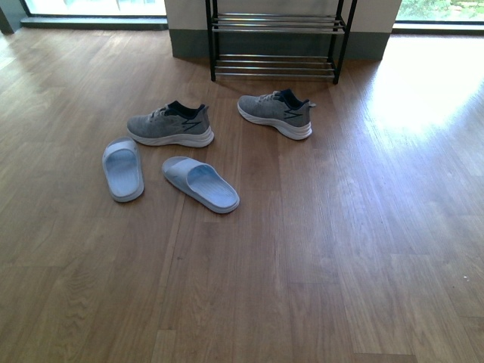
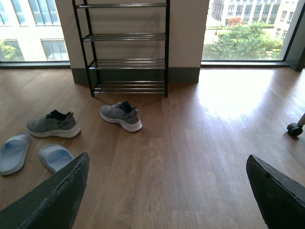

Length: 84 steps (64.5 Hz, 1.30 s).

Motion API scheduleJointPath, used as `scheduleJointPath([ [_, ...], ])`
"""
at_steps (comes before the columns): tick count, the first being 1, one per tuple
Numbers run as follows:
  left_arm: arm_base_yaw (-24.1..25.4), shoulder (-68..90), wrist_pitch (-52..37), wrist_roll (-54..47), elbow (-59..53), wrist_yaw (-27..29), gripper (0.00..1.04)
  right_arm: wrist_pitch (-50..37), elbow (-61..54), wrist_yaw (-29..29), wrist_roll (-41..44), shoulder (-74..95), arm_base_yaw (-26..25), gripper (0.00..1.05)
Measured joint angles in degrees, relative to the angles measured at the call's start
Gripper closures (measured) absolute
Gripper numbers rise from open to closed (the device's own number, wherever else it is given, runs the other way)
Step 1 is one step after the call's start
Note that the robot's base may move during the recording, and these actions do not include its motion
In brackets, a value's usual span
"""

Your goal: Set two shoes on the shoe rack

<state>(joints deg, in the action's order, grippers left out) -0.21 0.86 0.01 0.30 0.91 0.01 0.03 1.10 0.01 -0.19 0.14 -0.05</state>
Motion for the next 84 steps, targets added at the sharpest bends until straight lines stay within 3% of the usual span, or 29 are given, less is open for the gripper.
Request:
scheduleJointPath([
  [84, 0.0, 0.0, 0.0, 0.0, 0.0, 0.1, 0.09, 0.0, 0.0, 0.0, 0.0, 0.0, 0.0, 0.09],
])
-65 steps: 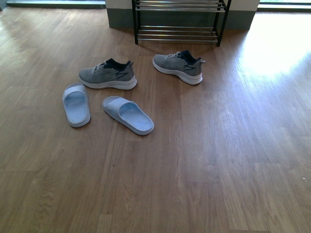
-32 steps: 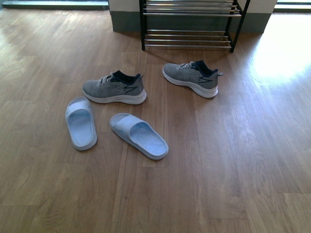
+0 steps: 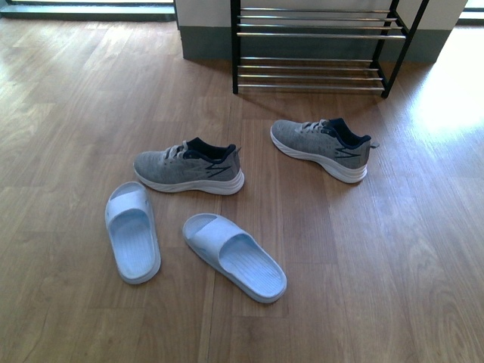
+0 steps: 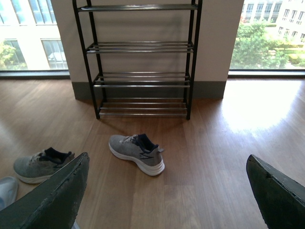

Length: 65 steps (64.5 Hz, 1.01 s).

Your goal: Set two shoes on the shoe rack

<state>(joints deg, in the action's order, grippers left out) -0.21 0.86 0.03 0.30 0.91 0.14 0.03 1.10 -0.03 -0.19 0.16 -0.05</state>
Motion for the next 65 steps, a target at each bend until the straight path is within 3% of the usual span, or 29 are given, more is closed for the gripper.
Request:
scheduleJointPath([
  [65, 0.0, 0.0, 0.0, 0.0, 0.0, -0.1, 0.09, 0.0, 0.0, 0.0, 0.0, 0.0, 0.0, 0.09],
])
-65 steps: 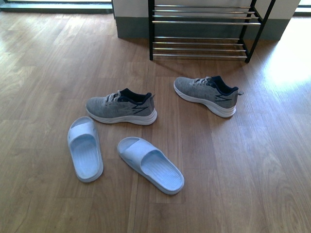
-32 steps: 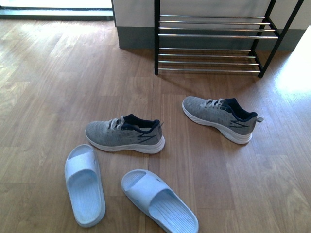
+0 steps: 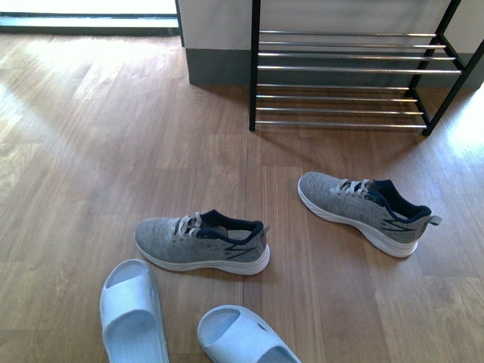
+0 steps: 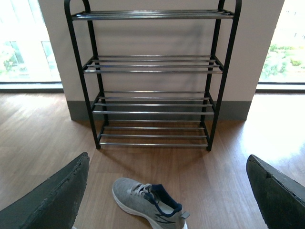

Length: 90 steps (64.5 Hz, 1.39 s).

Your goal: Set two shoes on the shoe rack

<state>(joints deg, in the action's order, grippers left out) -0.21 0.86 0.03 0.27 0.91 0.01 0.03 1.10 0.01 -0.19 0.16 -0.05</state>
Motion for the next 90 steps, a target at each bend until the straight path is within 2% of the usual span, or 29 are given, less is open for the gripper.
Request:
scheduleJointPath([
  [6, 0.0, 0.0, 0.0, 0.0, 0.0, 0.0, 0.09, 0.0, 0.0, -0.1, 0.0, 0.0, 0.0, 0.09],
  [11, 0.0, 0.0, 0.0, 0.0, 0.0, 0.0, 0.09, 0.7, 1.3, -13.1, -1.7, 5.8, -3.5, 0.09],
  [16, 0.0, 0.0, 0.0, 0.0, 0.0, 0.0, 0.09, -7.6, 3.2, -15.3, -2.0, 18.7, -2.1, 0.09],
  [22, 0.0, 0.0, 0.0, 0.0, 0.0, 0.0, 0.09, -20.3, 8.1, -12.3, -2.0, 37.8, 0.9, 0.09],
  [27, 0.0, 0.0, 0.0, 0.0, 0.0, 0.0, 0.09, -27.5, 12.7, -10.2, -1.8, 52.7, 2.4, 0.09],
  [40, 0.0, 0.0, 0.0, 0.0, 0.0, 0.0, 0.09, -34.1, 25.7, -4.9, 0.8, 87.9, 3.6, 0.09],
  [56, 0.0, 0.0, 0.0, 0.0, 0.0, 0.0, 0.09, -34.6, 44.7, 1.3, 10.5, 121.9, 1.5, 0.09],
  [67, 0.0, 0.0, 0.0, 0.0, 0.0, 0.0, 0.09, -34.1, 53.0, 1.7, 16.3, 132.5, 0.2, 0.09],
  [90, 0.0, 0.0, 0.0, 0.0, 0.0, 0.0, 0.09, -29.1, 67.7, 1.6, 22.9, 145.8, -0.8, 0.09],
])
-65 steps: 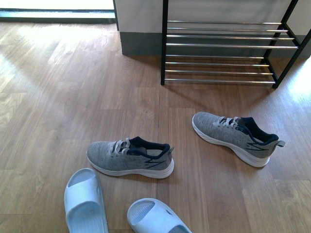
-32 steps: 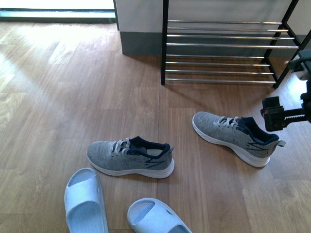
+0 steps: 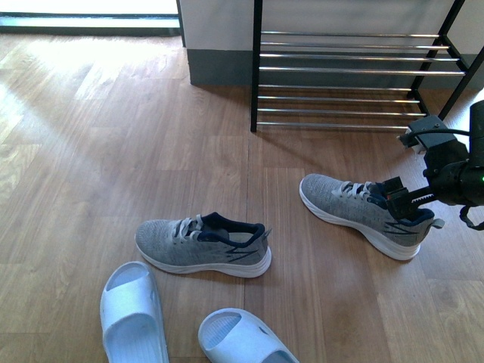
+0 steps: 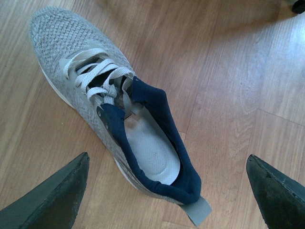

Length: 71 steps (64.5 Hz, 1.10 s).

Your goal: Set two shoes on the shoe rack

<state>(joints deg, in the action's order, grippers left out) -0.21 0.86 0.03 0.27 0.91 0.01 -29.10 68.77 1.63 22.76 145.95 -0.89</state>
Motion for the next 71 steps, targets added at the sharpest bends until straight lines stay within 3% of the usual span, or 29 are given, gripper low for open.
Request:
scheduleJointPath([
  [29, 0.0, 0.0, 0.0, 0.0, 0.0, 0.0, 0.09, 5.1, 10.4, 1.1, 4.0, 9.3, -0.8, 0.09],
  [49, 0.0, 0.0, 0.0, 0.0, 0.0, 0.0, 0.09, 11.3, 14.5, -2.0, 5.6, 10.6, 0.4, 0.09],
  [60, 0.0, 0.0, 0.0, 0.0, 0.0, 0.0, 0.09, 14.7, 13.4, -7.9, 5.8, 10.6, 1.2, 0.09],
  [71, 0.0, 0.0, 0.0, 0.0, 0.0, 0.0, 0.09, 15.9, 12.5, -8.5, 6.9, 11.1, 1.7, 0.09],
])
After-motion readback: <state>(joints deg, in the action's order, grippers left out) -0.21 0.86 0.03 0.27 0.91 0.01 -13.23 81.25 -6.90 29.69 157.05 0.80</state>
